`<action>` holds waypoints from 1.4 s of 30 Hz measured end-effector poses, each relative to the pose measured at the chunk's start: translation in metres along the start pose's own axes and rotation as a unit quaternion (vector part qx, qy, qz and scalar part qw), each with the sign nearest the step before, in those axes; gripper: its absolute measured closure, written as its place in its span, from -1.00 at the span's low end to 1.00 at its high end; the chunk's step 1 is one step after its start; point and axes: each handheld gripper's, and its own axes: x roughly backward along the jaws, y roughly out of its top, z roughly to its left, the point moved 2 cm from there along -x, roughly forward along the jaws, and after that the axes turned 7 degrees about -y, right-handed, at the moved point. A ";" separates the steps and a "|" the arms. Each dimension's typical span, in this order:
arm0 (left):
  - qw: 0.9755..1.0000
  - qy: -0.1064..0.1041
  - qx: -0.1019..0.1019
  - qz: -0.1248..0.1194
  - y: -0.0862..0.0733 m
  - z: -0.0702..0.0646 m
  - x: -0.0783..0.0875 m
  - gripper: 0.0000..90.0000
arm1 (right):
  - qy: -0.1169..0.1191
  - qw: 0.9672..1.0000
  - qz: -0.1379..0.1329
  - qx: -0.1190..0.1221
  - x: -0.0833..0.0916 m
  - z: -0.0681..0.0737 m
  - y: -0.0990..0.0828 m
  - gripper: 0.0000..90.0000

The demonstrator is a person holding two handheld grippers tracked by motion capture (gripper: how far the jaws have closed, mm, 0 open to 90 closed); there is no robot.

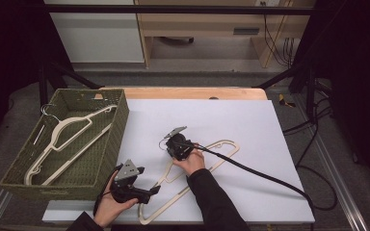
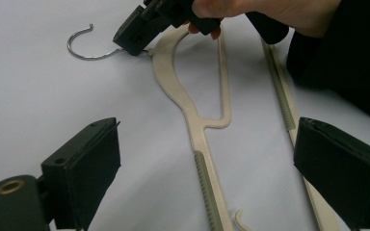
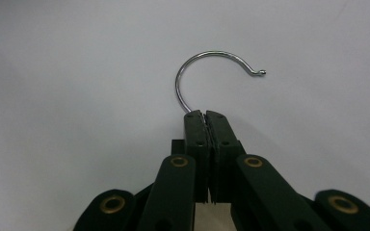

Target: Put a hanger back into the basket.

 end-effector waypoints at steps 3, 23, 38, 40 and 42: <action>1.000 -0.001 0.001 0.008 0.004 0.002 -0.007 -0.76 | -0.002 1.000 -0.006 -0.007 0.000 0.001 0.000 0.99; 0.998 -0.029 0.040 0.039 0.022 0.024 -0.062 0.08 | 0.007 0.997 -0.072 -0.001 0.033 -0.003 0.003 0.99; 0.995 -0.061 0.069 0.033 0.028 0.018 -0.061 0.59 | 0.004 0.995 -0.099 0.007 0.052 -0.004 0.003 0.97; 0.996 -0.059 0.068 0.028 0.030 0.014 -0.059 0.61 | 0.003 0.994 -0.106 0.004 0.058 -0.004 0.002 0.95; 0.996 -0.054 0.061 0.024 0.032 0.011 -0.058 0.63 | 0.008 0.993 -0.117 0.005 0.064 -0.007 0.000 0.90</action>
